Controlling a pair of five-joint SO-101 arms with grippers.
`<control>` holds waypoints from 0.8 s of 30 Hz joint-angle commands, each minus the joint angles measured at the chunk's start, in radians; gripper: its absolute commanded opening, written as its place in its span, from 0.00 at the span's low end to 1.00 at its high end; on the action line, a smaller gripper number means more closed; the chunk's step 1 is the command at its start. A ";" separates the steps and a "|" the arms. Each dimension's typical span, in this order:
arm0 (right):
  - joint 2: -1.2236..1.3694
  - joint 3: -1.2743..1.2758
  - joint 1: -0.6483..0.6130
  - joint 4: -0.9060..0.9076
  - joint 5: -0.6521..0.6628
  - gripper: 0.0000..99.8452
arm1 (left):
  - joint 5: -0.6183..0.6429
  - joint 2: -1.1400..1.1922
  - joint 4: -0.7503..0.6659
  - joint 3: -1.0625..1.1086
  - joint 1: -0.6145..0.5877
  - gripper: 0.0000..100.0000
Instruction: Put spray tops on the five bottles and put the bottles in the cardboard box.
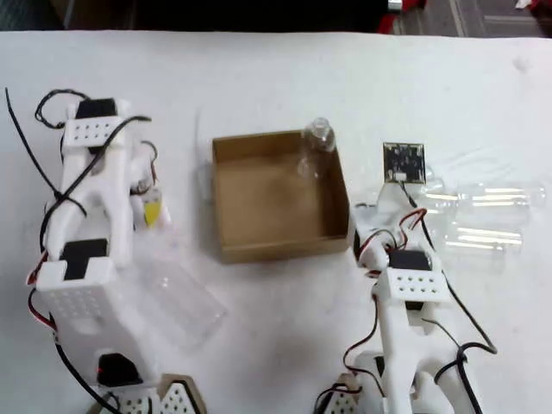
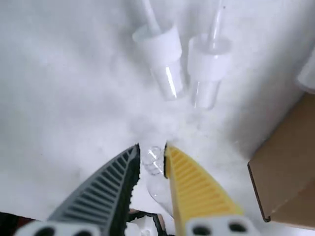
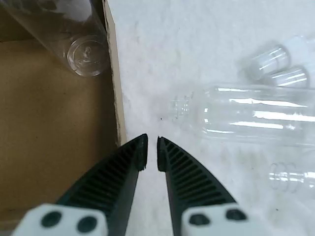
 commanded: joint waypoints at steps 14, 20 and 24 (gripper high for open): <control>-0.010 -0.051 0.010 -0.002 0.015 0.02 | -1.057 -0.547 0.018 0.399 0.002 0.08; -0.010 -0.051 0.010 -0.002 0.015 0.02 | -1.475 -0.776 -0.066 0.646 -0.054 0.10; -0.010 -0.049 0.010 -0.002 0.015 0.02 | -1.493 -0.808 -0.292 0.829 -0.114 0.22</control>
